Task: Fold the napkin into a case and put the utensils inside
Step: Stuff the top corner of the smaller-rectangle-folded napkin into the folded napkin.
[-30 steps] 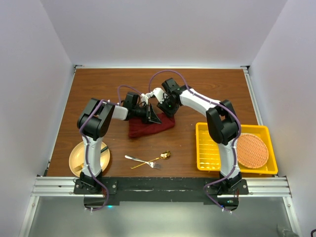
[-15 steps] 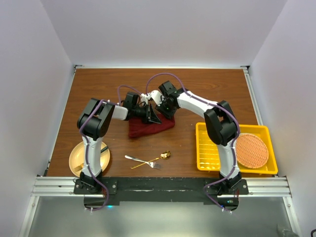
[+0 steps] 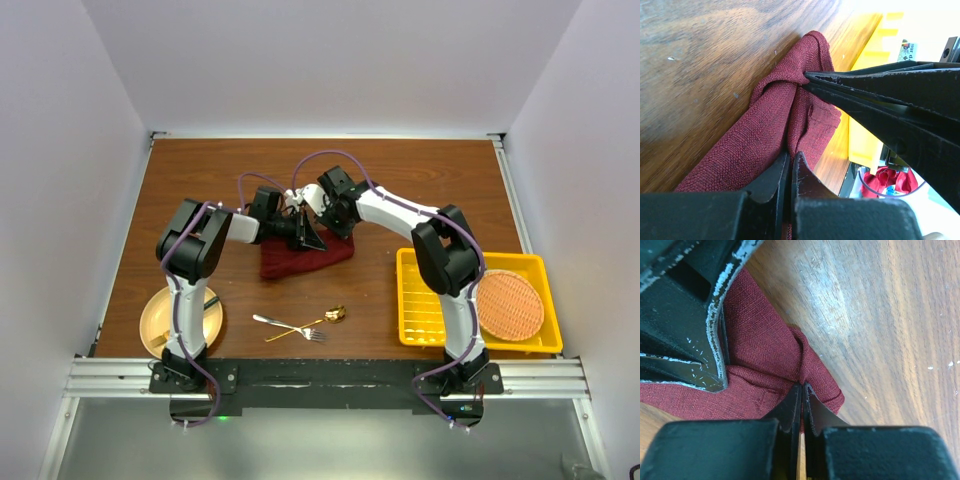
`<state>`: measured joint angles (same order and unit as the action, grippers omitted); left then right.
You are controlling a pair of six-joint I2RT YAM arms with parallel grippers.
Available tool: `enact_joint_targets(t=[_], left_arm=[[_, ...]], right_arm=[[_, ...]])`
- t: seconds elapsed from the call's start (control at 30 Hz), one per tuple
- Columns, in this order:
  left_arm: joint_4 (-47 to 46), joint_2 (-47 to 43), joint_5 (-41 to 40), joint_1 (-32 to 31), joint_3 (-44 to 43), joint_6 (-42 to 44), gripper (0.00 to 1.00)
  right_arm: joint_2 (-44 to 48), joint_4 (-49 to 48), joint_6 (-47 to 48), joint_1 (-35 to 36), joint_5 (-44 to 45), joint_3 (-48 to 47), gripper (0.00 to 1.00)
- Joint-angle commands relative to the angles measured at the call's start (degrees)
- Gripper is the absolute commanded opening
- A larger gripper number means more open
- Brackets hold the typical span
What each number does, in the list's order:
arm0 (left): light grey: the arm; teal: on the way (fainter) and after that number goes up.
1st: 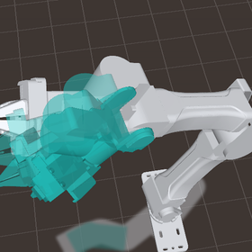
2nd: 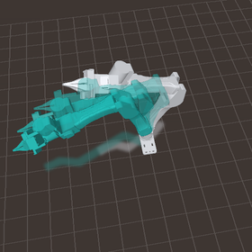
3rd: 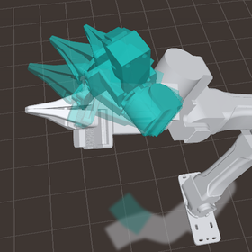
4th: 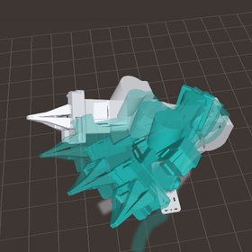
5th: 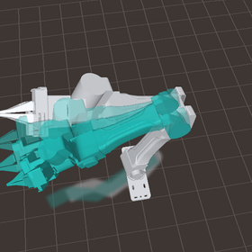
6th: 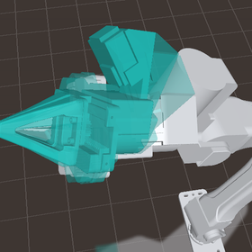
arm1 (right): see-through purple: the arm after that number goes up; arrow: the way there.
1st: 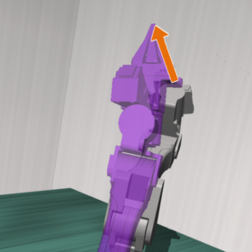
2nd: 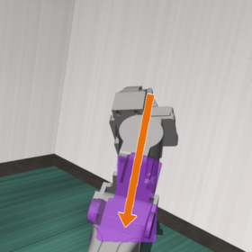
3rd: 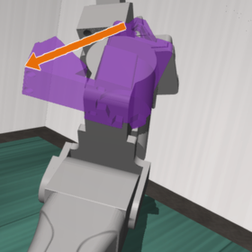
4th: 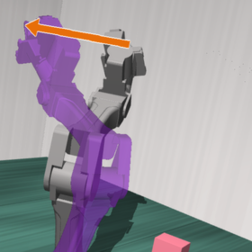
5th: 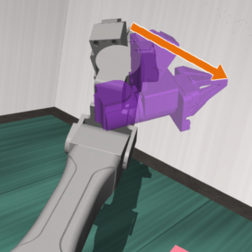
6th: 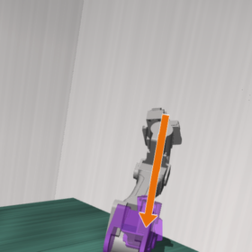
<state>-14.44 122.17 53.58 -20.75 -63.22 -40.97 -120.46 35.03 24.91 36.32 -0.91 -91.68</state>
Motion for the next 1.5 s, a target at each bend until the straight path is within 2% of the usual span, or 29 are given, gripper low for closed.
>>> enact_joint_targets(t=[0.0, 0.4, 0.77, 1.03, 1.47], left_arm=[[2.13, 1.49, -1.29, 0.45, -0.50, 1.07, 0.00], [1.52, 2.02, -0.85, 0.45, -0.94, 0.89, 0.00], [-0.77, -2.20, 0.03, -1.13, -5.77, -0.86, 0.00], [-0.50, -0.35, 0.12, -1.04, -8.23, -2.10, 0.00], [9.77, 7.20, -4.62, 1.24, -11.92, 5.37, 0.00]], right_arm=[[4.62, 0.30, 0.76, -0.10, 0.82, -2.71, 0.00], [5.77, 5.05, 0.58, -0.63, -3.57, -4.74, 0.00], [5.15, 3.47, 2.25, -0.63, -4.72, -2.28, 0.00], [5.42, 2.59, 2.87, -0.63, -4.45, -1.22, 0.00], [5.24, 2.68, 2.43, -1.95, -3.84, -3.42, 0.00]])
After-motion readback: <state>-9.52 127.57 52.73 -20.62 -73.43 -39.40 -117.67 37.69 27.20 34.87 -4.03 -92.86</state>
